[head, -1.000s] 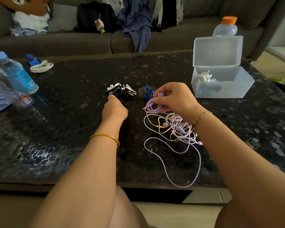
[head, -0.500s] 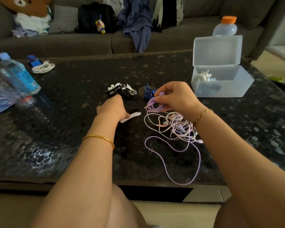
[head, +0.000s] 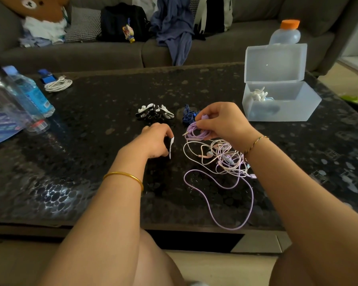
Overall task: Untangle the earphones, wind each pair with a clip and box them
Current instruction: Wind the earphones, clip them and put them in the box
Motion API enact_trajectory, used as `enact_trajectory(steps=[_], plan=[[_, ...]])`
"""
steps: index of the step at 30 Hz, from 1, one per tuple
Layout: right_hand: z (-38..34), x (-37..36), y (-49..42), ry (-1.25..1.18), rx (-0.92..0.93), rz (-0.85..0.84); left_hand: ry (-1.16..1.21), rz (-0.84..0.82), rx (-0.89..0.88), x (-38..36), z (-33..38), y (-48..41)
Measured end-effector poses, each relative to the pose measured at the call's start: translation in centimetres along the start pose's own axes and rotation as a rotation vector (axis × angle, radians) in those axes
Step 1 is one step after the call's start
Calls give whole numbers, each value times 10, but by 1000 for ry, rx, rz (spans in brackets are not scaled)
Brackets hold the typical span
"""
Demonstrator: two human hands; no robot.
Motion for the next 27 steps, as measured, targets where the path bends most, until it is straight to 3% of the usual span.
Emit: enact_trajectory(steps=[10,21,25,27], plan=[[-1,0,0,6,-6,-2,97,126,95,-2,0,-3],[-2,1,2,-4,-5,1,-66,152,205,-8,1,-9],[-2,1,3,-7,-11,-9,-50,281,230,-4,-5,-6],[-2,3,3,-48,-11,0,70,393,220,5,-8,-2]])
Point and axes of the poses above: each hand's wrist, its own y-axis away from the middle knuckle, its own x-axis out of the back of the hand, z = x × y, the point moved 5 cm from there along -y, towards the middle knuckle, and after that the axes turned 2 degrees about -z, right-handed, at the moved point
